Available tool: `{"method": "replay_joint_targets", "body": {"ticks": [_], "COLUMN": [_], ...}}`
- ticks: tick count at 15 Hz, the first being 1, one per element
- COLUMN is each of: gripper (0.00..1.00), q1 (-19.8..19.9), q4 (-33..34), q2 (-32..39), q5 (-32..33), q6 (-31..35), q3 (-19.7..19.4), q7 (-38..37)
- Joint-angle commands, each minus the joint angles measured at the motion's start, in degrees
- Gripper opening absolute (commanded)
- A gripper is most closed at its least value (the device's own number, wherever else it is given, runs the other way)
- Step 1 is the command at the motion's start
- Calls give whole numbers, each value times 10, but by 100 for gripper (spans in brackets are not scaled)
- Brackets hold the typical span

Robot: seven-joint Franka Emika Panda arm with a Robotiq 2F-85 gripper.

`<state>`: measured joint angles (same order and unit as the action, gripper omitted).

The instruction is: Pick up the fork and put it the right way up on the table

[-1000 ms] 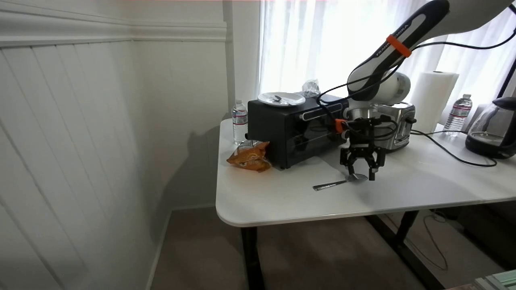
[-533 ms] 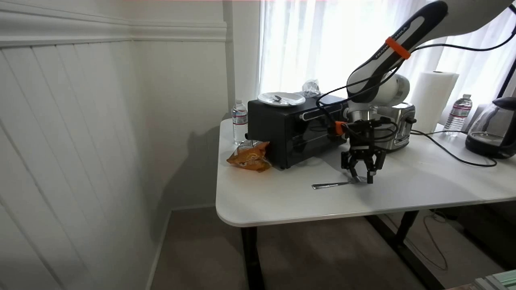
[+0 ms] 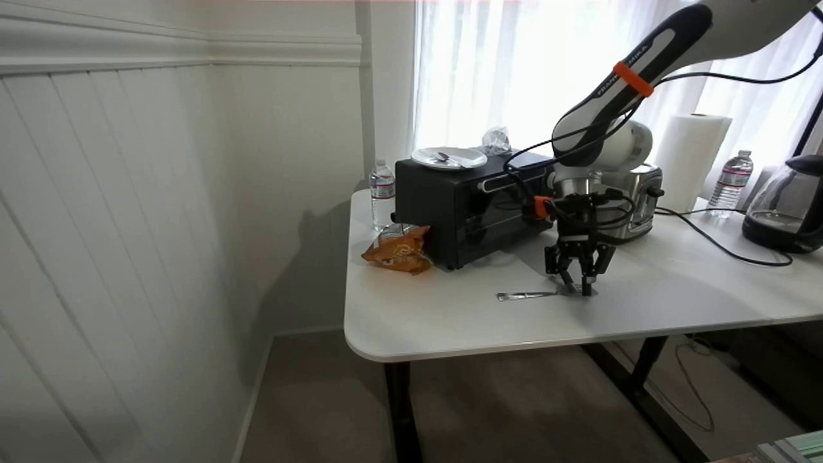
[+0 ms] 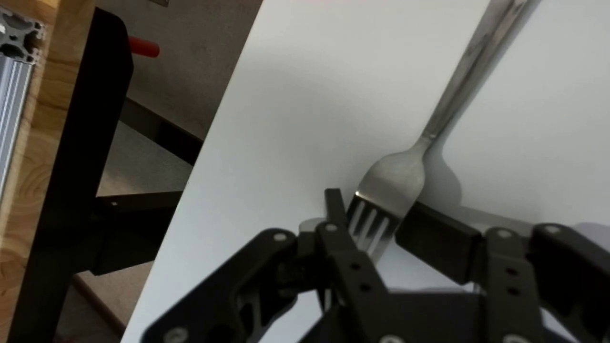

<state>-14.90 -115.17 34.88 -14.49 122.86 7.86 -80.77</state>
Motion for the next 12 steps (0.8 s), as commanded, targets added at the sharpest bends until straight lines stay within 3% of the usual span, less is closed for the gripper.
{"method": "replay_joint_targets", "body": {"ticks": [1, 7, 12], "gripper": [30, 22, 4], "q1": [-10, -8, 0], "q4": [8, 7, 5], "q2": [6, 2, -10], "q5": [1, -1, -7], "q6": [-12, -11, -4], "q3": [-7, -6, -5], "q7": [2, 4, 16]}}
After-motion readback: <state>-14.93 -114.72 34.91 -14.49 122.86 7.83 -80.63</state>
